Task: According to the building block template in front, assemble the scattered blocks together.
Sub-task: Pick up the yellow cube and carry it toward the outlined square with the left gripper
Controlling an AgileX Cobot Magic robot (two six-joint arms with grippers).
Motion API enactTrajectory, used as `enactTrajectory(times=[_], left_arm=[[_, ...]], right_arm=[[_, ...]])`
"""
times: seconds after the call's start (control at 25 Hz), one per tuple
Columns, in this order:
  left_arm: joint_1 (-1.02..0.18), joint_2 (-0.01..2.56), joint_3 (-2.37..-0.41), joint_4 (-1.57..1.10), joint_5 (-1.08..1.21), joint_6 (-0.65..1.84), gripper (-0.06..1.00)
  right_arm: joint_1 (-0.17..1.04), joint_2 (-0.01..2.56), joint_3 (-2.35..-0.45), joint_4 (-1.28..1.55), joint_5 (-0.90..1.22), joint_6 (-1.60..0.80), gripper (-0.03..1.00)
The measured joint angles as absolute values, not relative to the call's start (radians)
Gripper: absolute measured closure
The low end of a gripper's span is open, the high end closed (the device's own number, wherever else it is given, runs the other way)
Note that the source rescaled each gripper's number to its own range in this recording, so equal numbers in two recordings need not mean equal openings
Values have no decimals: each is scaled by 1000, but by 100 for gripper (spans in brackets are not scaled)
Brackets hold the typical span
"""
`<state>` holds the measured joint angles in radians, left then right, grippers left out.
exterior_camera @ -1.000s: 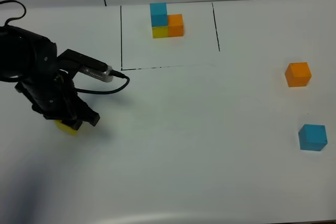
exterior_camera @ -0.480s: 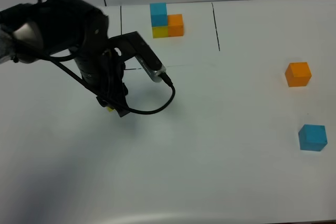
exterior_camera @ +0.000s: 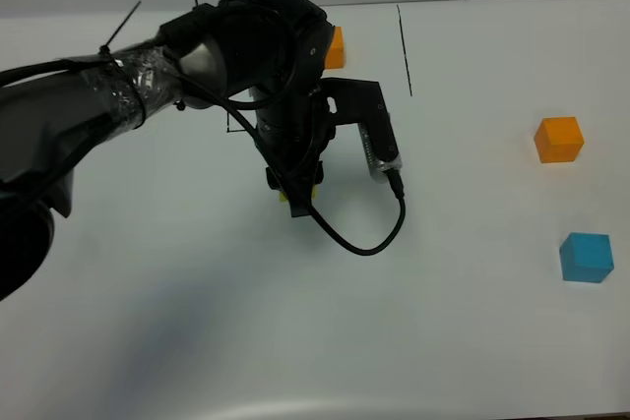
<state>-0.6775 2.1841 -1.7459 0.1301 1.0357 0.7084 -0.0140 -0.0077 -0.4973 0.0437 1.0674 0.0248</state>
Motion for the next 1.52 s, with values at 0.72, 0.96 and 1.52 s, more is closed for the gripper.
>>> enactTrajectory(times=[0.72, 0.96, 1.52], left_arm=[[-682, 2402, -2033, -51, 1012, 859, 94], [-682, 2439, -2045, -111, 1008, 919, 94], [-682, 2452, -2046, -60, 988, 915, 94]], right_arm=[[-14, -8, -497, 44, 1067, 25, 30], [-14, -8, -497, 44, 1067, 25, 30], [-14, -8, -497, 44, 1067, 25, 30]])
